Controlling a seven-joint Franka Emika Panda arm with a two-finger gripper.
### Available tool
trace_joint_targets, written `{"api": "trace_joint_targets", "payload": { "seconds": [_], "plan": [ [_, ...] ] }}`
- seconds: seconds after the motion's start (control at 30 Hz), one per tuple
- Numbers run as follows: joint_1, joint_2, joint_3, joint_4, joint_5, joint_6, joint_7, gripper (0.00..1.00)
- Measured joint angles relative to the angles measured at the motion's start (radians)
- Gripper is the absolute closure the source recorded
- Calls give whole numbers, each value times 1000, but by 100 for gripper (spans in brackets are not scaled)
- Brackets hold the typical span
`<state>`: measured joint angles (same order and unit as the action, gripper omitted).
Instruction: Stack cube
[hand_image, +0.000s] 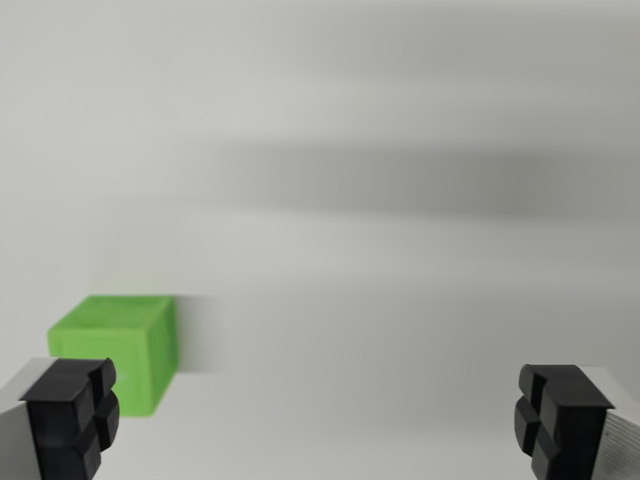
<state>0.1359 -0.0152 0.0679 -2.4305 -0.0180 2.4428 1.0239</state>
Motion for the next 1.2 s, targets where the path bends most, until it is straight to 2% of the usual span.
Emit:
{"api": "trace_joint_targets", "payload": {
  "seconds": [0.37,0.7,1.0,1.2],
  "plan": [
    [38,25,32,-58,0,74,60,0],
    [77,60,58,-96,-7,140,120,0],
    [120,107,80,-124,-19,207,186,0],
    [150,140,89,-135,-31,246,230,0]
  ]
}}
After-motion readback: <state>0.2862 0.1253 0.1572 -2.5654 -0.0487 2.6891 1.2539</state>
